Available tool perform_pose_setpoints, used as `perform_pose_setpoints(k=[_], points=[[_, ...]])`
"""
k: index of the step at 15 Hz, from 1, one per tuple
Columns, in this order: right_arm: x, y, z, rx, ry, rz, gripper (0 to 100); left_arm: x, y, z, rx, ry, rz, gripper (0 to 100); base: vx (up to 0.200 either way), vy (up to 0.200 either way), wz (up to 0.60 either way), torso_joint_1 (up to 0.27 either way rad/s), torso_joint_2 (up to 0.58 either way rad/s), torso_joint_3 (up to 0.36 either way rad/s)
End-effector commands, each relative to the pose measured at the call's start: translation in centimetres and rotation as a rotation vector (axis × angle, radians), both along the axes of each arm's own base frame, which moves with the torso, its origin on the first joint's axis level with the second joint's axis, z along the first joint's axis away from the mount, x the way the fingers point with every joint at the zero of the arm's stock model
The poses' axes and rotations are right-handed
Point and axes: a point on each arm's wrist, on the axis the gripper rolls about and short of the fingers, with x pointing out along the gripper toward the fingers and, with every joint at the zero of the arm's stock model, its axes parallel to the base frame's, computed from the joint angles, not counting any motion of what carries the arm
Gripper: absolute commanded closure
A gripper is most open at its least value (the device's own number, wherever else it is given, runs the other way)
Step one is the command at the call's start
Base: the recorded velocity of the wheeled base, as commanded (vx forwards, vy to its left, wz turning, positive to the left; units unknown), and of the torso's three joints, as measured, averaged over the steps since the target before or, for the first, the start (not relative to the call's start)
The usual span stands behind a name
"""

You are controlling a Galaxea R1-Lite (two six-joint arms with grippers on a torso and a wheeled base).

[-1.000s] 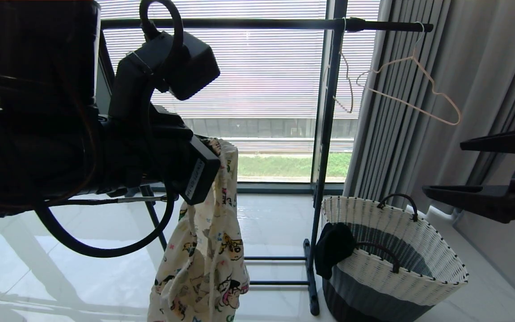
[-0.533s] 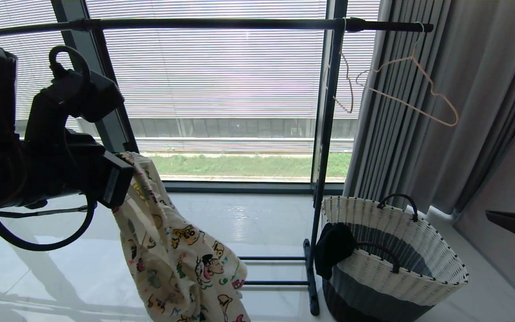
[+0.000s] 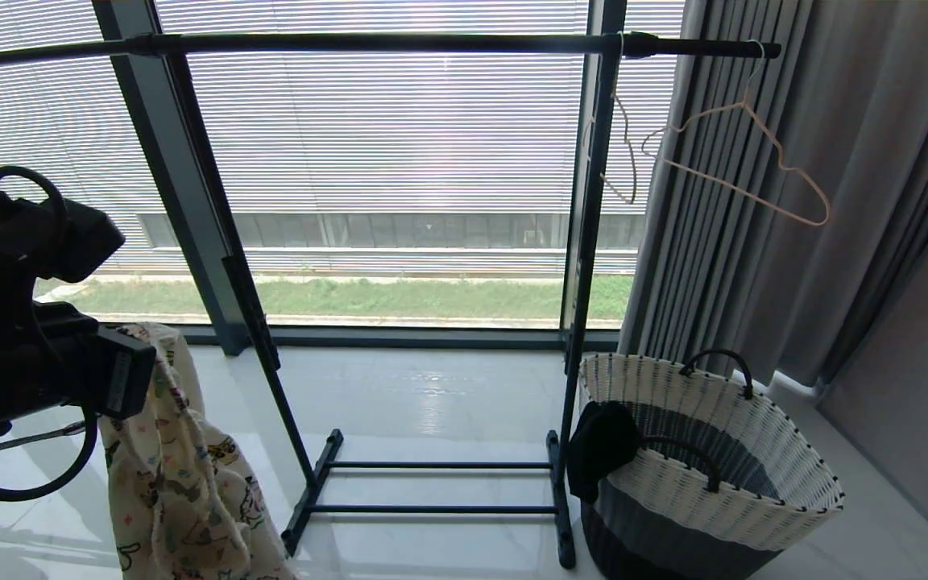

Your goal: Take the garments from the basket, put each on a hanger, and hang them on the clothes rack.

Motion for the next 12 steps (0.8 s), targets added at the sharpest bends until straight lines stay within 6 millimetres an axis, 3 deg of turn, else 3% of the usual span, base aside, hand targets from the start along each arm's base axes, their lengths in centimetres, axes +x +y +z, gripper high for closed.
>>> perform_pose_setpoints(k=[1, 4, 12], points=[[-0.04, -0.26, -0.16, 0.011, 0.003, -0.03, 0, -0.12, 0.05, -0.87, -0.001, -0.009, 0.002, 100, 0.0, 0.0, 0.0, 0.0, 0.0, 0.0], [-0.1, -0.37, -0.13, 0.032, -0.002, -0.048, 0, -0.12, 0.05, -1.1, 0.0, -0.012, 0.002, 100, 0.0, 0.0, 0.0, 0.092, -0.24, -0.155], [-0.07, -0.34, -0.28, 0.03, 0.005, -0.043, 0, -0.1, -0.01, -1.03, 0.003, -0.017, -0.003, 100, 0.0, 0.0, 0.0, 0.184, -0.46, -0.272]])
